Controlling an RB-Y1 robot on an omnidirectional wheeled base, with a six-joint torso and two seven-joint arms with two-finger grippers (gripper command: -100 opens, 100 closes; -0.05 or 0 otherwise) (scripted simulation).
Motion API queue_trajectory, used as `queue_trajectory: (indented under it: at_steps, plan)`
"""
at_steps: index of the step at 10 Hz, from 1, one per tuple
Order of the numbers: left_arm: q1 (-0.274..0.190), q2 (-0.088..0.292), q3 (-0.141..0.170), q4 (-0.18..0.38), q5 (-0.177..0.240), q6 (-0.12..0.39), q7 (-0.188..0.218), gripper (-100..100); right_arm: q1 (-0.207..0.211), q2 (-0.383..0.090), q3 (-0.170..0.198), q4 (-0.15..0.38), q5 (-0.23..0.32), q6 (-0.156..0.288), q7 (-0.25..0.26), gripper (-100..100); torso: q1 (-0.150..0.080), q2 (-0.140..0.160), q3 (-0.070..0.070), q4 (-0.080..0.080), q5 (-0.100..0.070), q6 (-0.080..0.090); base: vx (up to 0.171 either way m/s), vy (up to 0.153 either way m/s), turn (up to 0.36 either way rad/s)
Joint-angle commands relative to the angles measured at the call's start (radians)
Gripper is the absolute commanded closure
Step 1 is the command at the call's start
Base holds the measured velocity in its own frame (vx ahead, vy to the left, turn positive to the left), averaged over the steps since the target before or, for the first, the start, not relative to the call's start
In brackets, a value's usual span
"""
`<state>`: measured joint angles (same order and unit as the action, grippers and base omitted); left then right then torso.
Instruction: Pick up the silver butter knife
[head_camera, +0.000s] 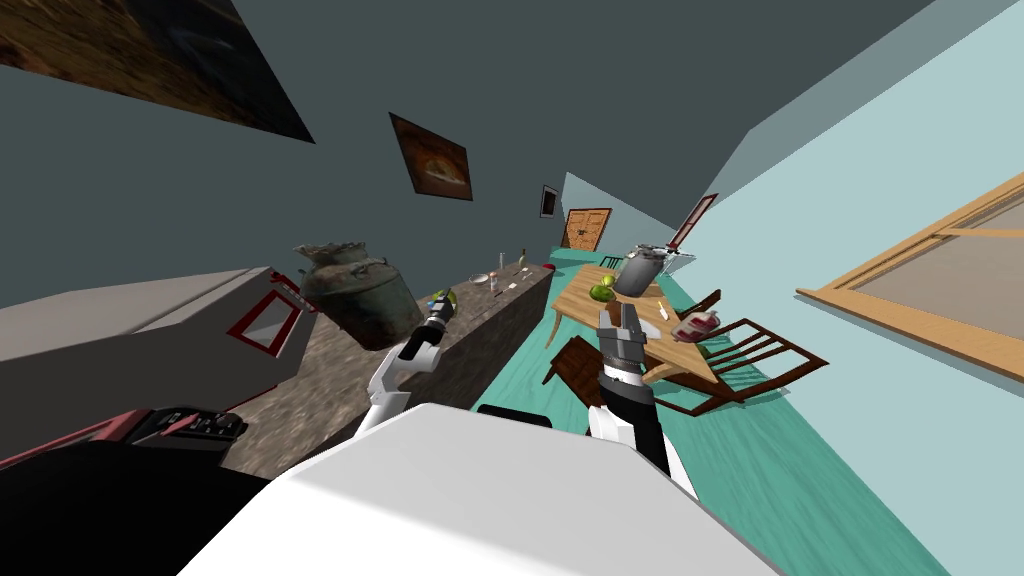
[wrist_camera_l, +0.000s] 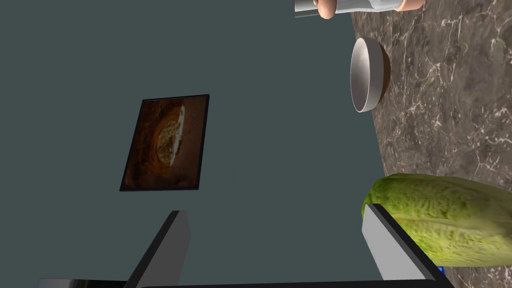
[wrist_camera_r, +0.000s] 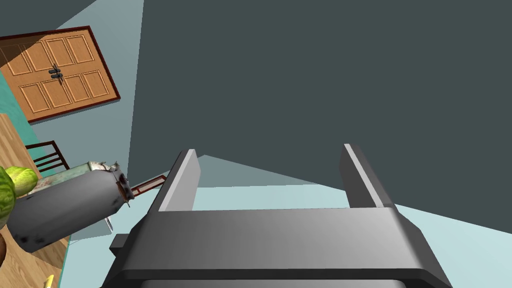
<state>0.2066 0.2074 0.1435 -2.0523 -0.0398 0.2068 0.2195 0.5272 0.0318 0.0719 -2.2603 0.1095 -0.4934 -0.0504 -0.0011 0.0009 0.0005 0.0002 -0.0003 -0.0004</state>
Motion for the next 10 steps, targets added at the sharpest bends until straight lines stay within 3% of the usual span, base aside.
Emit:
queue_trajectory:
  at_steps: [1,3,4,6,7,9,10]
  plan:
    - [-0.046,0.014,0.019,0.034,0.009,0.05,0.033,-100,0.0,0.0,0.0,0.0,0.0,0.0,0.0,0,0.0,0.0,0.0,0.0,0.0,0.0,-0.02,-0.028,-0.095]
    - [-0.046,0.014,0.019,0.034,0.009,0.098,0.033,-100,0.0,0.0,0.0,0.0,0.0,0.0,0.0,0,0.0,0.0,0.0,0.0,0.0,0.0,-0.013,-0.012,-0.026]
    - [-0.083,0.022,0.035,0.057,0.015,0.127,0.06,-100,0.0,0.0,0.0,0.0,0.0,0.0,0.0,0,0.001,0.0,0.0,0.0,0.0,0.0,-0.008,-0.017,-0.12]
    - [-0.083,0.022,0.035,0.057,0.015,0.174,0.06,-100,0.0,0.0,0.0,0.0,0.0,0.0,0.0,0,0.0,0.0,0.0,0.0,0.0,0.0,-0.007,-0.013,-0.024]
    - [-0.121,0.029,0.052,0.081,0.021,0.203,0.086,-100,0.0,0.0,0.0,0.0,0.0,0.0,0.0,0,0.001,0.0,0.0,0.0,0.0,0.0,-0.008,-0.02,-0.091]
    - [-0.121,0.029,0.052,0.081,0.021,0.251,0.086,-100,0.0,0.0,0.0,0.0,0.0,0.0,0.0,0,0.0,-0.001,0.0,0.0,0.0,0.0,-0.004,-0.013,-0.037]
    - [-0.159,0.036,0.069,0.106,0.027,0.285,0.113,-100,0.0,0.0,0.0,0.0,0.0,0.0,0.0,0,0.001,-0.001,0.0,0.0,0.0,0.0,0.0,-0.019,-0.107]
